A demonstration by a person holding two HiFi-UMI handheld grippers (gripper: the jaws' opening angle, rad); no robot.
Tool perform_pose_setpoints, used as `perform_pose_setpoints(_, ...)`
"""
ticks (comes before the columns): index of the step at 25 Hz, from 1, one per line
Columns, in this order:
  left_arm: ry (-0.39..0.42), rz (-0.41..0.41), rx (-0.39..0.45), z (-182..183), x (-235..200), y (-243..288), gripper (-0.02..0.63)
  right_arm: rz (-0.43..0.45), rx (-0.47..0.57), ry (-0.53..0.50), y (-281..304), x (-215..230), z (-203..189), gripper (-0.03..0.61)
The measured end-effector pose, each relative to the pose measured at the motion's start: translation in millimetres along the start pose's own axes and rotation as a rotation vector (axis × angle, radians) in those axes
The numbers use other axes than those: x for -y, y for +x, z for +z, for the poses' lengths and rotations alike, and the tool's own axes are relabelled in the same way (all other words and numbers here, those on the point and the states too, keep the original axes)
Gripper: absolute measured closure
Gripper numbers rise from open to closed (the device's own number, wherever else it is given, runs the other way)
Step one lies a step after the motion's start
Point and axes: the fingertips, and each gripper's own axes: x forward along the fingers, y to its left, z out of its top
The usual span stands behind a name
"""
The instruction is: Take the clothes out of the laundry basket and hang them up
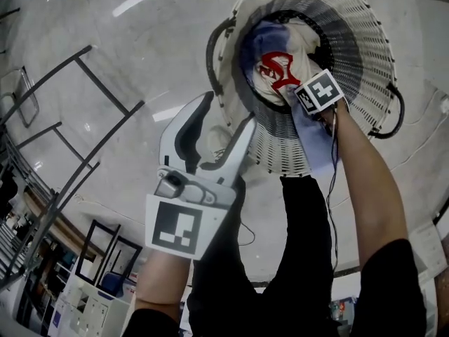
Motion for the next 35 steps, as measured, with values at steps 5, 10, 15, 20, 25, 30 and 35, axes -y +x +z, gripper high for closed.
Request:
perform_pose_setpoints(5, -0.013, -0.003, 0.026, 16, 10, -9, 0.39, 0.028, 0.28, -0.05, -58, -16, 41, 0.567)
perform_pose_setpoints(10, -0.029, -0.005, 0.029, 33, 20, -25, 0.39, -0.016, 0.444, -0.085, -120, -34, 60, 0.568)
perform_pose_setpoints(15, -0.026, -0.009, 0.039, 53, 29, -49, 0.39, -0.071, 0.559, -0.105, -185, -59, 70, 0.568)
perform_pose_setpoints(20, -0.023, -0.003, 0.044, 73, 40, -76, 0.39, -0.114, 0.676, -0.143, -263, -90, 75, 0.568)
perform_pose_setpoints(25, -0.032, 0.002, 0.052, 93, 51, -109, 0.39, -0.171, 0.77, -0.214, -346, -128, 72, 0.569)
perform_pose_setpoints(30, -0.008, 0.012, 0.091, 109, 55, -132, 0.39, -0.24, 0.839, -0.33, -432, -173, 68, 0.569)
perform_pose_setpoints(35, 0.017, 0.011, 0.056, 127, 61, -155, 0.39, -0.244, 0.908, -0.377, -510, -219, 62, 0.569)
